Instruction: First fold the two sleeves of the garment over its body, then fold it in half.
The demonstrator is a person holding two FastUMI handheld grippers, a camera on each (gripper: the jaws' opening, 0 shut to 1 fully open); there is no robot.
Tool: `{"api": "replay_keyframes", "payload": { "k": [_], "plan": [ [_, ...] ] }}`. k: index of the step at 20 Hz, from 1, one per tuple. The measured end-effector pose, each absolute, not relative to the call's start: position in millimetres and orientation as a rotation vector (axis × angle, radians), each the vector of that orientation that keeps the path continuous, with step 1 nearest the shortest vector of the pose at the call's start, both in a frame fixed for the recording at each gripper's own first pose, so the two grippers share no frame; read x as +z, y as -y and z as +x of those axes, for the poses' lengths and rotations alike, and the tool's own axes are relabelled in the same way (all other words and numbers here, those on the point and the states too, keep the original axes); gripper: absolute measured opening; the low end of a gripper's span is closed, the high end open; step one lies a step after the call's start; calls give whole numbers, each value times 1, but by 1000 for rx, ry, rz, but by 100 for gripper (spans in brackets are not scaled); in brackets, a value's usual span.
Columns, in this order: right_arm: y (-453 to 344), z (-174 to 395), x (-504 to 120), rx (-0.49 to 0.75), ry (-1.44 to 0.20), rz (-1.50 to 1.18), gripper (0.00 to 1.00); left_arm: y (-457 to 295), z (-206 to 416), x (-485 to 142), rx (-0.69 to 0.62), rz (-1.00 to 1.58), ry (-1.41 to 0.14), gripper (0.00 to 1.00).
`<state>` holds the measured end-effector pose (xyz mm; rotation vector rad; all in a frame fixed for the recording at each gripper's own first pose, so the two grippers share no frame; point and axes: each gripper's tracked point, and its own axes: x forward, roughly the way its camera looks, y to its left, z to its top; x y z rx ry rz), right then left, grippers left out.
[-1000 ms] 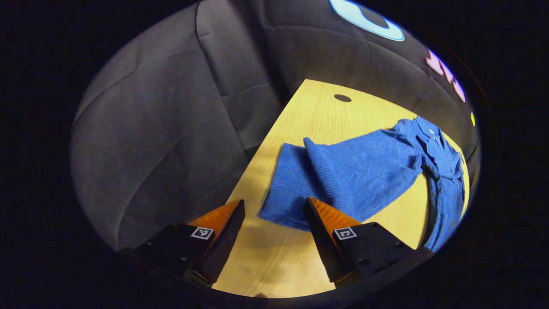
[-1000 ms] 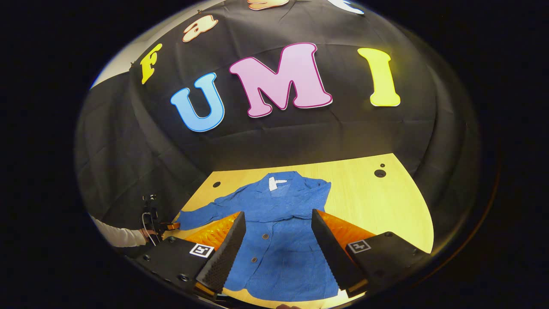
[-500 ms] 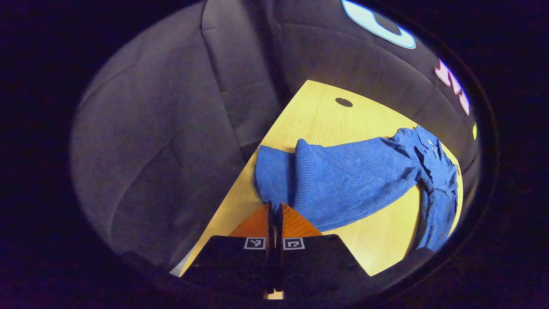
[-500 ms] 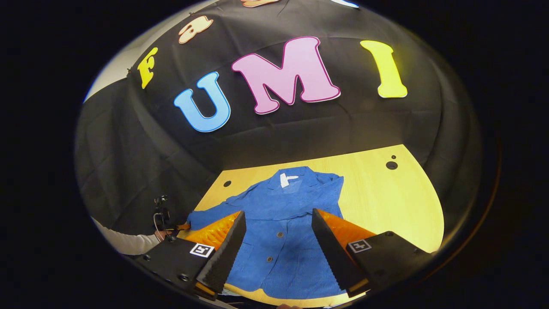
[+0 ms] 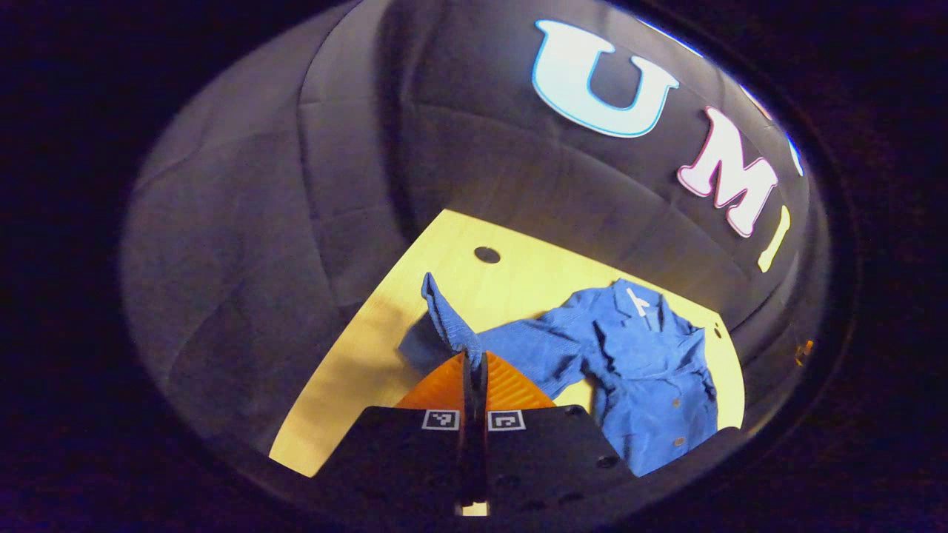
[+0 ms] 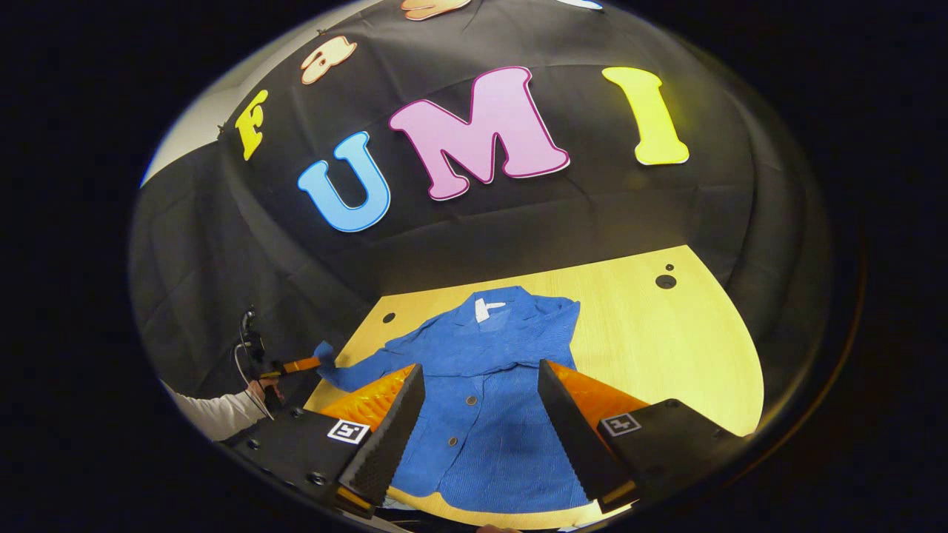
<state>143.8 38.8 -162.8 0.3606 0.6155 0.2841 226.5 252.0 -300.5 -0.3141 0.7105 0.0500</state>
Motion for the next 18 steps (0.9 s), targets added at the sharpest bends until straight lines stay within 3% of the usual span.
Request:
{"api": "replay_keyframes", "payload": {
  "k": [8,15,18],
  "plan": [
    [27,141,-168,272,-603,409,97,-48,321,-174,-212,-254,-486,0],
    [89,132,-190,210,-640,443,97,158,352,-232,-489,-293,-625,0],
    [101,126,-199,190,-659,475,97,203,365,-287,-543,-182,-697,0]
  ]
}}
